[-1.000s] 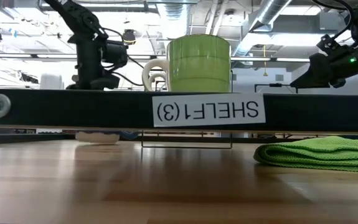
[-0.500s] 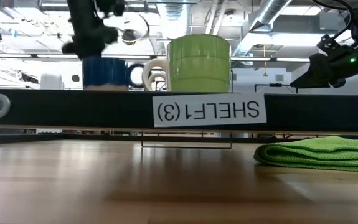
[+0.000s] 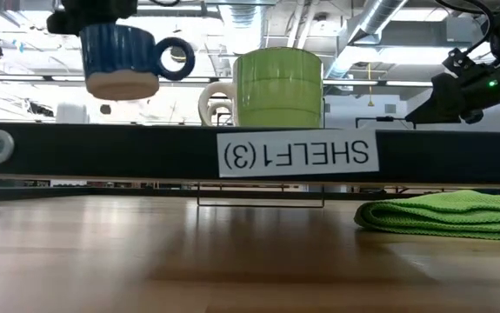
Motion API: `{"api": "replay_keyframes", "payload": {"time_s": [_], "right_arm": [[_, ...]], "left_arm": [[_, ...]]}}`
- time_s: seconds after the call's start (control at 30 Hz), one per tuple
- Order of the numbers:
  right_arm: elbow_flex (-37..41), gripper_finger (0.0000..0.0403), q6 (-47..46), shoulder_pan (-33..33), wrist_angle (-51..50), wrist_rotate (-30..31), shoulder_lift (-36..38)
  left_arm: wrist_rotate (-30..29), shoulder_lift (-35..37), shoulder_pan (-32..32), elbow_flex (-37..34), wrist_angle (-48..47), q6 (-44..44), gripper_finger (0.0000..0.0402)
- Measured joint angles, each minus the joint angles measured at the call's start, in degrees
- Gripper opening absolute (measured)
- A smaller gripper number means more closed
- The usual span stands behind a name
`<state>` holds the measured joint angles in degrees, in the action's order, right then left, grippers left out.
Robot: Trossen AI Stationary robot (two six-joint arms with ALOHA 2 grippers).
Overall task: Stack small to large cups/mugs on shelf
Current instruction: Put the blue mug on the shelf
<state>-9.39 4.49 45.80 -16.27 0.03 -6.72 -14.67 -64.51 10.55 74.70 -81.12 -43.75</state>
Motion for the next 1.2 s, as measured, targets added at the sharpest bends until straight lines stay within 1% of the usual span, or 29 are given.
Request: {"api": "replay_keyframes", "payload": {"time_s": [0.07,0.27,0.43,0.53,0.7,0.83,0.93,1.07,1.2], "right_arm": [[0.0,0.0194,-0.2,0.0,0.0,0.0,0.0],[0.0,0.0196,-1.7,0.0,-0.2,0.0,0.0],[0.0,0.0194,-1.7,0.0,-2.2,0.0,0.0],[0.0,0.0194,-1.7,0.0,-3.8,0.0,0.0],[0.0,0.0196,-3.0,0.0,-4.7,0.0,0.0],[0.0,0.0195,-3.0,0.0,-4.7,0.0,0.0],[0.0,0.0194,-3.7,0.0,-4.7,0.0,0.0],[0.0,0.0196,-4.9,0.0,-5.5,0.0,0.0],[0.6,0.0196,-5.0,0.0,-5.8,0.2,0.0]], "left_arm": [[1.3,-0.5,-2.6,0.0,0.2,-1.4,0.0009],[2.4,-2.4,-11.0,0.0,5.1,-7.0,0.0009],[2.7,-5.1,-18.4,0.0,13.8,-11.1,0.0009],[3.2,-7.6,-23.1,1.3,14.9,-12.9,0.0009],[0.7,-14.1,-29.6,7.8,13.7,-16.7,0.0009],[0.0,-20.7,-33.1,15.5,13.0,-17.4,0.0009],[0.3,-26.0,-34.9,21.8,8.7,-18.5,0.0009],[-0.1,-32.5,-36.9,30.2,3.0,-22.1,0.0009],[0.0,-37.4,-38.1,36.1,1.8,-24.1,0.0009]]}}
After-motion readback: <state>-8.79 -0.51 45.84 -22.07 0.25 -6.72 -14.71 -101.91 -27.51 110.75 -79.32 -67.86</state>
